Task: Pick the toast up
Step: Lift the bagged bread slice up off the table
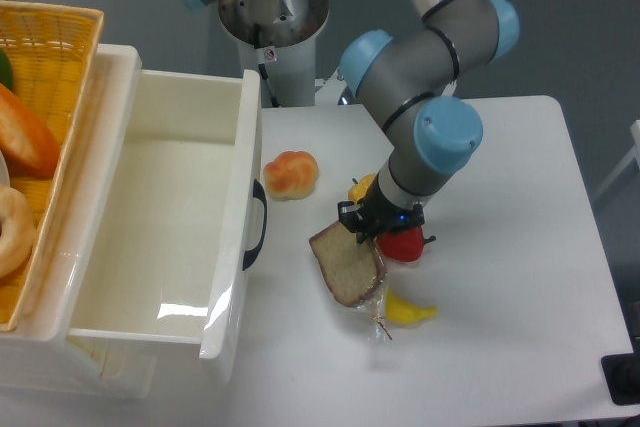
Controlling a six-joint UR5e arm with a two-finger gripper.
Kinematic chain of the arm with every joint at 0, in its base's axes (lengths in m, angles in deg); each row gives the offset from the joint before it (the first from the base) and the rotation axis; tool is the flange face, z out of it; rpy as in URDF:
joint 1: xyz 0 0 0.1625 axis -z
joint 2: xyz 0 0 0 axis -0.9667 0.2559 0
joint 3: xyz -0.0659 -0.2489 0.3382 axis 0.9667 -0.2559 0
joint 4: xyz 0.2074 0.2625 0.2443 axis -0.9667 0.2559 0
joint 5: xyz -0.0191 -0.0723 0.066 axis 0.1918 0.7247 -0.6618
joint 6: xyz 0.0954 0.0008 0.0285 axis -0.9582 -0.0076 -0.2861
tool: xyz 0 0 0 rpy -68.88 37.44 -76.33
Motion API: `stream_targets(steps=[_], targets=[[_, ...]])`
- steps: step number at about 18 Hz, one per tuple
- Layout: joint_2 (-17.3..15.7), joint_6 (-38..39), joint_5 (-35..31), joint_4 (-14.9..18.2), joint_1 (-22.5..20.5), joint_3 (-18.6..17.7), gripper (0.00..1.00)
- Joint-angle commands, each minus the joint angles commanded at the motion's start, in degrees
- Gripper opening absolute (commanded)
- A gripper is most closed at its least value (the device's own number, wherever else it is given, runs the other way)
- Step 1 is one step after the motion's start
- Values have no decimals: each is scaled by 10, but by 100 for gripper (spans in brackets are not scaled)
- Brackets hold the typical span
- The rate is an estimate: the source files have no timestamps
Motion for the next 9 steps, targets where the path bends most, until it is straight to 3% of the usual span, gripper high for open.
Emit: stream_targets(steps=[9], targets=[[-38,-75,-21,8,11,5,0]])
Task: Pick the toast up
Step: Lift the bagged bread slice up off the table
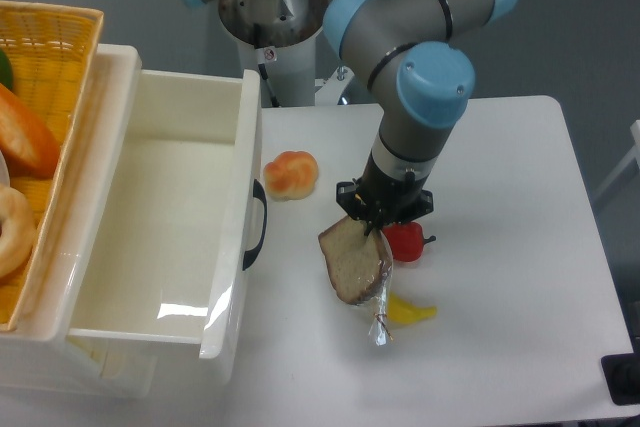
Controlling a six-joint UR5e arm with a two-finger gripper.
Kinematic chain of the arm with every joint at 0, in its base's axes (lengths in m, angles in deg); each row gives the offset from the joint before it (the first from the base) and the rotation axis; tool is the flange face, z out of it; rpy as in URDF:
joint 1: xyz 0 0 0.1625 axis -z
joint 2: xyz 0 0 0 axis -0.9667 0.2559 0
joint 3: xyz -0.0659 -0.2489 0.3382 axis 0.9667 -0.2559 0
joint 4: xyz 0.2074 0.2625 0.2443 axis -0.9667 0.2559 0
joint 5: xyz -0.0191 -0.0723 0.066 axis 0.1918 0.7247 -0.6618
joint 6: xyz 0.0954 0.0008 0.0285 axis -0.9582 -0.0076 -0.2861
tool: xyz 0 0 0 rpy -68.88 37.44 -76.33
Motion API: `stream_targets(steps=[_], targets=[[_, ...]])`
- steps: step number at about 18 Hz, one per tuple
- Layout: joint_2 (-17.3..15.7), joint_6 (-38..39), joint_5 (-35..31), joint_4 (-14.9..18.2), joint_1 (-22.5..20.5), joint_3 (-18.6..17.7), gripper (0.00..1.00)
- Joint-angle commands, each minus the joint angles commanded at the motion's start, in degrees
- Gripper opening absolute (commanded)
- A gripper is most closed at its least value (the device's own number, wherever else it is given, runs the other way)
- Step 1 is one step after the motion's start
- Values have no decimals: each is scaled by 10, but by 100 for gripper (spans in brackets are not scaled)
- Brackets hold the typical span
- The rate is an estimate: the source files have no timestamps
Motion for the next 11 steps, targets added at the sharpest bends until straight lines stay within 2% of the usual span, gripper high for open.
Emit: stream_targets(steps=[3,11], targets=[[-4,-2,-24,10,1,0,0],[-8,-12,-25,11,-2,-5,0]])
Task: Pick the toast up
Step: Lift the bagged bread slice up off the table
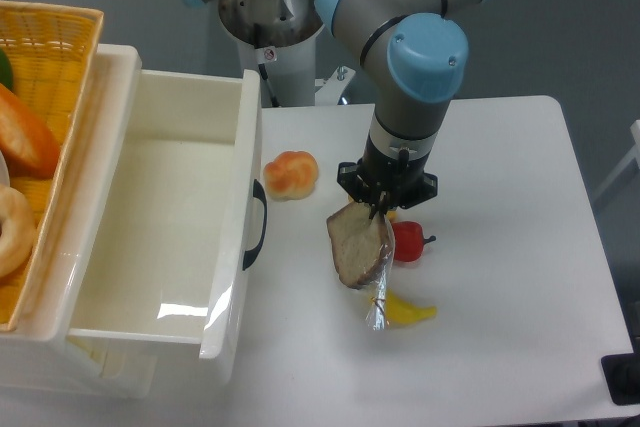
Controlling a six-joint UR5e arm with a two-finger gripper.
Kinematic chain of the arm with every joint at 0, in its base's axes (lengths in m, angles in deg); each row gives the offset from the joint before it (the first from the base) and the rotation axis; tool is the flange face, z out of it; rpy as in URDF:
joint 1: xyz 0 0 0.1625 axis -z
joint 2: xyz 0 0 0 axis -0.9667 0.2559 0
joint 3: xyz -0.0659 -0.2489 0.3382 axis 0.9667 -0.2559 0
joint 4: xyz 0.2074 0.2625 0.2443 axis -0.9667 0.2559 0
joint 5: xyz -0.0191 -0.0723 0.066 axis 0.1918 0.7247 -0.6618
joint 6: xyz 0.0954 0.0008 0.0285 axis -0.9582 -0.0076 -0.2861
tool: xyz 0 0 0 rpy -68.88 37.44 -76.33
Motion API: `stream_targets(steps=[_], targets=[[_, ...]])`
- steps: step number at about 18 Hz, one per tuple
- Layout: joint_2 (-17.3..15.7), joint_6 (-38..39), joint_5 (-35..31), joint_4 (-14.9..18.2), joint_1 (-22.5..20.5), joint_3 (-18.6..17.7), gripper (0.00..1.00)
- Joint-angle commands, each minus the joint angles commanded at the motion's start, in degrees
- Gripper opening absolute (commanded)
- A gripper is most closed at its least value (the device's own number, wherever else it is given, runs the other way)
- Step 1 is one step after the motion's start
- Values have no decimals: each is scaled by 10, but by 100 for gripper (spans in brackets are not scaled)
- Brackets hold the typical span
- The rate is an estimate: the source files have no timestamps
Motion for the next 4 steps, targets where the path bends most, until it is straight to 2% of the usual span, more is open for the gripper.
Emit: stream_targets(steps=[4], targets=[[-5,-32,-1,16,-4,-1,0]])
